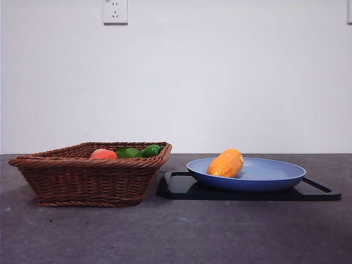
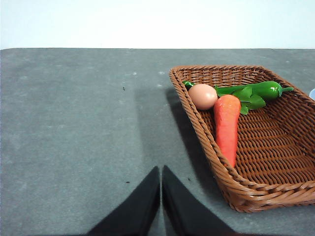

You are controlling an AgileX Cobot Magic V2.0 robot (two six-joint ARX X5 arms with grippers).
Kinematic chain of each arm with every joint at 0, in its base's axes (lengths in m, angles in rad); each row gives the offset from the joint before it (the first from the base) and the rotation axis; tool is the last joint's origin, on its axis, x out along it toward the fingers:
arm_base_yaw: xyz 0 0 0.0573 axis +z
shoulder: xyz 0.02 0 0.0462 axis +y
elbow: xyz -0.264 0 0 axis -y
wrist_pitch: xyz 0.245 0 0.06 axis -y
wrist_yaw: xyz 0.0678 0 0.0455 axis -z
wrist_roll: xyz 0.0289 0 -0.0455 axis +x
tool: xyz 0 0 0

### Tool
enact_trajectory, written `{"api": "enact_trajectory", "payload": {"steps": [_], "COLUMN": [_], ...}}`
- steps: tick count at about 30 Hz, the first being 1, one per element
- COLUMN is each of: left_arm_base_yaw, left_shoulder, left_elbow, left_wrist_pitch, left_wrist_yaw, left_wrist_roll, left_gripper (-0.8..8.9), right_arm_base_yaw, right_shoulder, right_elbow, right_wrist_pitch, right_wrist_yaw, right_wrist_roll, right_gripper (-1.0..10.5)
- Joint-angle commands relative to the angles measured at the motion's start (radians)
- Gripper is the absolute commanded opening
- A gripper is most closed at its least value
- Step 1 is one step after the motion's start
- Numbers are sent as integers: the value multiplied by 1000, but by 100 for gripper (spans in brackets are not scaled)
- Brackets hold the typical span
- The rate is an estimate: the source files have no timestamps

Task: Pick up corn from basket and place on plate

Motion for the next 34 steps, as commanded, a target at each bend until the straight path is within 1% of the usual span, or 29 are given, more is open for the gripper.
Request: {"api": "enact_trajectory", "payload": {"steps": [1,5,8,12,15,17,20,34], "left_arm_base_yaw": [3,3,3,3,3,3,3,3], "left_shoulder": [0,0,0,0,0,0,0,0], "left_elbow": [-19,-19,-19,-19,-19,-19,-19,-19], "left_wrist_pitch": [-19,-19,-19,-19,-18,-19,-18,-18], "left_wrist_yaw": [-3,-3,-3,-3,-3,-3,-3,-3], "left_wrist_roll": [-3,-3,-3,-3,-3,-3,-3,-3], "left_gripper": [7,7,7,7,7,7,7,7], "right_arm_base_yaw": [-1,-1,-1,-1,-1,-1,-1,-1], "right_shoulder": [-32,-81,-85,-85,-85,-85,-85,-85], "right_elbow": [-54,-126,-158,-158,-158,-158,-158,-158], "right_wrist_pitch": [16,15,9,-49,-91,-116,-114,-113], "right_wrist_yaw": [5,42,54,57,83,86,85,85], "right_wrist_roll": [8,57,88,89,94,102,113,113], "right_gripper": [3,3,3,3,3,3,3,3]}}
